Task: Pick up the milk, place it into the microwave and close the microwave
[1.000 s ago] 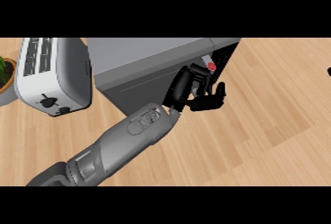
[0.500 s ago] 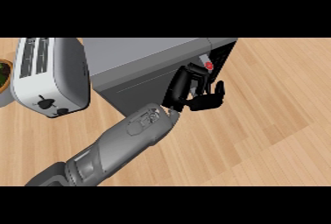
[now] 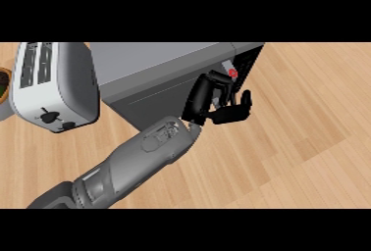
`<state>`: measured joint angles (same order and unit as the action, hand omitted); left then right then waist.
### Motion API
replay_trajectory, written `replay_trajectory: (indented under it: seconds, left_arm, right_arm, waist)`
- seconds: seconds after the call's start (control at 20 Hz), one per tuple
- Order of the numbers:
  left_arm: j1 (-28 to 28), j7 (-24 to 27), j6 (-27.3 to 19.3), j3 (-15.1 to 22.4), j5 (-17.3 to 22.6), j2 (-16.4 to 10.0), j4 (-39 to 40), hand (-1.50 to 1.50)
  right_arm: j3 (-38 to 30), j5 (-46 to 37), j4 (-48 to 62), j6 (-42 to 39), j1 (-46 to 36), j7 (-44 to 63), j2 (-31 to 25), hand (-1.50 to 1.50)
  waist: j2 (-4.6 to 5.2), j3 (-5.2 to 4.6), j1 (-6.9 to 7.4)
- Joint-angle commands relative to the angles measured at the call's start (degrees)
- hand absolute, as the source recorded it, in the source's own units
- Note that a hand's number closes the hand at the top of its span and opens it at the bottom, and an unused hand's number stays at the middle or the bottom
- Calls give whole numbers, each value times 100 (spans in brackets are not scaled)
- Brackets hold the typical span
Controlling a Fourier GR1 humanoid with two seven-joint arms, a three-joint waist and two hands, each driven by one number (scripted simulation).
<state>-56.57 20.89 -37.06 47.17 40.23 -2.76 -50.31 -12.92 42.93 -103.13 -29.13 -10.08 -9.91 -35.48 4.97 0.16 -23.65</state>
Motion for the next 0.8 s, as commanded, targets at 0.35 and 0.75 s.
replay_trajectory:
  seconds: [0.35, 0.75]
  left_arm:
    - [-248, -121, -816, -596, 365, 266, 664, 150]
    - [-195, -71, -608, -446, 582, 170, 1052, 150]
  right_arm:
    - [-123, 351, 124, -1, -70, 162, -129, -150]
    - [-517, 489, 131, 106, -93, 188, -349, -150]
  waist:
    - [19, 1, 114]
    - [50, -14, 409]
